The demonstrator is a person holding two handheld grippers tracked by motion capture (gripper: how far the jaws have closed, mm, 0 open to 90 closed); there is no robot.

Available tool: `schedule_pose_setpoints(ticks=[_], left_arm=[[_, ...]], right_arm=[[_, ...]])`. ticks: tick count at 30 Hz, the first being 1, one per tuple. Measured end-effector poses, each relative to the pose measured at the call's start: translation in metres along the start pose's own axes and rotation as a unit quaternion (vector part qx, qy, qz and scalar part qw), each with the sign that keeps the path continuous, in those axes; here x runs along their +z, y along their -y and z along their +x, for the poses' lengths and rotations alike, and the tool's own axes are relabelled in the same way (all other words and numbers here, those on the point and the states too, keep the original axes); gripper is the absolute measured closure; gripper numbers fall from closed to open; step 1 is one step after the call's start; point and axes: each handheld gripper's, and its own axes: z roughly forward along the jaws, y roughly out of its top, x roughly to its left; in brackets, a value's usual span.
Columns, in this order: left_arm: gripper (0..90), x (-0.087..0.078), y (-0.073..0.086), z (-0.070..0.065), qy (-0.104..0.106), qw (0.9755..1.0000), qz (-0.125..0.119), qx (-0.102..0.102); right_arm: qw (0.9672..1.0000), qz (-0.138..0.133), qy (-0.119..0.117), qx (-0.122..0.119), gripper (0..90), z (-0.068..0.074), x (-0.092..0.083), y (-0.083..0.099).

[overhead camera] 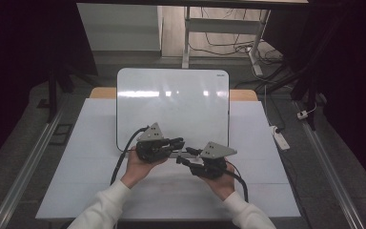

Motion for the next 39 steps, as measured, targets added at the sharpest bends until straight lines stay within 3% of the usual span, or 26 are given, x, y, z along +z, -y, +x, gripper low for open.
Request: schedule_pose_setpoints(ticks=[2, 3, 7, 14, 16, 19, 23, 26, 29, 39], left_arm=[[82.0, 0.001, 0.001, -0.001, -0.015, 0.9998, -0.005, -0.01], [82.1, 0.002, 0.001, -0.001, -0.018, 0.9997, -0.007, -0.013], [82.0, 0.004, 0.002, -0.003, -0.029, 0.9992, -0.015, -0.021], [82.0, 0.011, 0.002, -0.008, -0.033, 0.9987, -0.015, -0.034], [82.0, 0.013, 0.002, -0.01, -0.039, 0.9986, -0.014, -0.033], [82.0, 0.015, 0.003, -0.011, -0.045, 0.9982, -0.013, -0.036], [82.0, 0.017, 0.004, -0.012, -0.036, 0.9978, -0.017, -0.053], [82.1, 0.018, 0.004, -0.016, -0.043, 0.9979, -0.018, -0.044], [82.1, 0.017, 0.003, -0.015, -0.039, 0.9978, -0.023, -0.049], [79.1, 0.016, 0.004, -0.017, -0.048, 0.9978, -0.028, -0.037]], right_arm=[[0.9987, -0.006, 0.047, -0.019, 54.9, 0.011, -0.002, -0.001], [0.9981, -0.005, 0.058, -0.018, 56.3, 0.014, -0.001, -0.001], [0.9963, 0.003, 0.083, -0.021, 60.9, 0.023, 0.006, 0.002], [0.9936, 0.004, 0.112, -0.008, 71.4, 0.02, 0.014, 0.003], [0.9936, 0.004, 0.113, -0.002, 76.8, 0.018, 0.015, 0.004], [0.9931, 0.008, 0.117, 0.003, 77.9, 0.016, 0.016, 0.004], [0.9929, 0.015, 0.117, 0.013, 76.4, 0.013, 0.017, 0.004], [0.992, 0.018, 0.124, 0.019, 78.5, 0.013, 0.018, 0.003], [0.9919, 0.017, 0.124, 0.025, 80.1, 0.011, 0.015, 0.002], [0.9909, 0.027, 0.132, 0.005, 80.5, 0.01, 0.013, 0.0]])
